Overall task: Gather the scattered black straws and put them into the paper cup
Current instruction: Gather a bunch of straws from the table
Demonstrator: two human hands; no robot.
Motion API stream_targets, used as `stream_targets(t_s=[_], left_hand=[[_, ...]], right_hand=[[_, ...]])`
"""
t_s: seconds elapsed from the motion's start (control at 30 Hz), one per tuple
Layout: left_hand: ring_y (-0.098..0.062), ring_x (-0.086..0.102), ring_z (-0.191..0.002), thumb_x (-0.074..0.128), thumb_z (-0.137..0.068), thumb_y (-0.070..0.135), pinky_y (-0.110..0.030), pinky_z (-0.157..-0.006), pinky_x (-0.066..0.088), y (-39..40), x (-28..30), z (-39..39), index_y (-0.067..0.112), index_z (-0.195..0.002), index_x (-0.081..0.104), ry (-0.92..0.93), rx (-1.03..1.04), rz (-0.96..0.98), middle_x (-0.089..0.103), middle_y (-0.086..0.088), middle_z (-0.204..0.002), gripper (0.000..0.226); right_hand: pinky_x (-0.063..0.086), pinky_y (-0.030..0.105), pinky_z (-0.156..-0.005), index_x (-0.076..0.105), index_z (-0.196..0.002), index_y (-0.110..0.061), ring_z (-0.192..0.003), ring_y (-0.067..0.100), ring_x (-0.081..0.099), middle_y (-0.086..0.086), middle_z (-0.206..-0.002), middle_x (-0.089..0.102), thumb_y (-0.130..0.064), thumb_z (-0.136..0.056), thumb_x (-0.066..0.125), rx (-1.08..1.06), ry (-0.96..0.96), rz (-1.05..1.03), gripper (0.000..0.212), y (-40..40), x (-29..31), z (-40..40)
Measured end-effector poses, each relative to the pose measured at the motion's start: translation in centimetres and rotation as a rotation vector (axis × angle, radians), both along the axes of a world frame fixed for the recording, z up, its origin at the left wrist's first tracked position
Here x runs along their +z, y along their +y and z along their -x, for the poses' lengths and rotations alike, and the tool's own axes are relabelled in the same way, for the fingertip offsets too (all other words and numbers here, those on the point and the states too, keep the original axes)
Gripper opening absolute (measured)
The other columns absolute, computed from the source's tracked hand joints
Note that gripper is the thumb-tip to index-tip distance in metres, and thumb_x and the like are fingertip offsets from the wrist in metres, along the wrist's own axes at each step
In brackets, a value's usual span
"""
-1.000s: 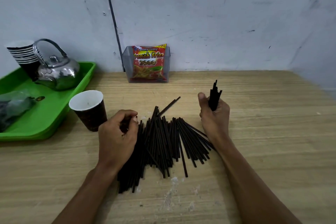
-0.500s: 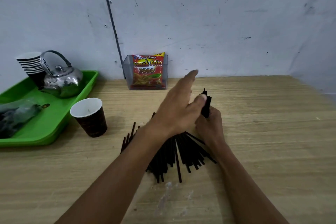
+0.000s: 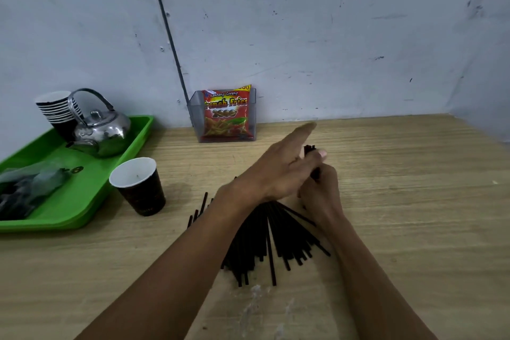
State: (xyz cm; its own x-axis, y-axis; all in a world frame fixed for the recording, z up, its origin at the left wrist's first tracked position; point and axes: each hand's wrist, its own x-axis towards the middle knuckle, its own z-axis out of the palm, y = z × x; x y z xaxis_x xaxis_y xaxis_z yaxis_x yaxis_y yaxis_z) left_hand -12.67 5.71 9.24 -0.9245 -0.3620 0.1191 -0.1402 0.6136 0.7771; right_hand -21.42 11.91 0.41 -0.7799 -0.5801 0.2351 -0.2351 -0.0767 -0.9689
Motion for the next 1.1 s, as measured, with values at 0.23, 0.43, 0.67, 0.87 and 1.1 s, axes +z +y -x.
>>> stream_targets(t_s=[0.23,0.43,0.67,0.87,1.1], left_hand=[[-0.022,0.058,-0.078,0.049,-0.093,0.007,-0.03,-0.069,0.045,-6.4,-0.9,-3.4,-0.005,-0.098,0.066,-0.12,0.496,0.085,0.067,-0.018,-0.092,0.022],[-0.024,0.064,-0.081,0.056,-0.092,0.014,-0.026,-0.062,0.047,-7.1,-2.5,-5.6,0.0,-0.096,0.071,-0.335,0.517,0.091,0.07,-0.015,-0.093,0.021],[-0.019,0.069,-0.076,0.059,-0.092,0.017,-0.022,-0.057,0.048,-6.3,-3.4,-5.7,0.012,-0.09,0.073,-0.231,0.511,0.004,0.07,-0.005,-0.089,0.015],[-0.016,0.067,-0.074,0.063,-0.09,0.014,-0.02,-0.056,0.043,-6.6,-3.0,-6.5,0.013,-0.085,0.071,-0.123,0.544,0.03,0.069,-0.001,-0.082,0.01],[-0.017,0.07,-0.075,0.065,-0.087,0.013,-0.024,-0.063,0.05,-6.4,-2.7,-8.0,0.016,-0.081,0.072,0.009,0.594,0.025,0.07,0.001,-0.077,0.01]], right_hand=[[0.028,0.027,-0.044,0.041,-0.063,-0.018,-0.039,0.012,0.032,0.0,-0.05,0.038,-0.037,-0.095,0.057,-0.009,-0.135,-0.095,0.041,1.4,1.5,1.2],[0.036,0.026,-0.051,0.059,-0.078,-0.005,-0.048,0.013,0.049,0.001,-0.06,0.054,-0.035,-0.082,0.074,0.065,0.007,-0.517,0.034,2.7,2.0,1.9],[0.053,0.041,-0.085,0.053,-0.101,-0.018,-0.097,0.025,0.061,0.002,-0.101,0.06,-0.069,-0.04,0.084,0.129,0.245,-1.05,0.086,2.6,4.3,-2.2],[0.042,0.035,-0.078,0.046,-0.106,-0.019,-0.106,0.025,0.055,0.003,-0.11,0.055,-0.051,-0.057,0.088,0.1,0.35,-1.136,0.072,2.9,5.3,-4.1],[0.041,0.034,-0.079,0.044,-0.103,-0.018,-0.109,0.025,0.054,0.004,-0.115,0.054,-0.031,-0.069,0.086,0.07,0.349,-1.124,0.055,2.3,5.3,-5.0]])
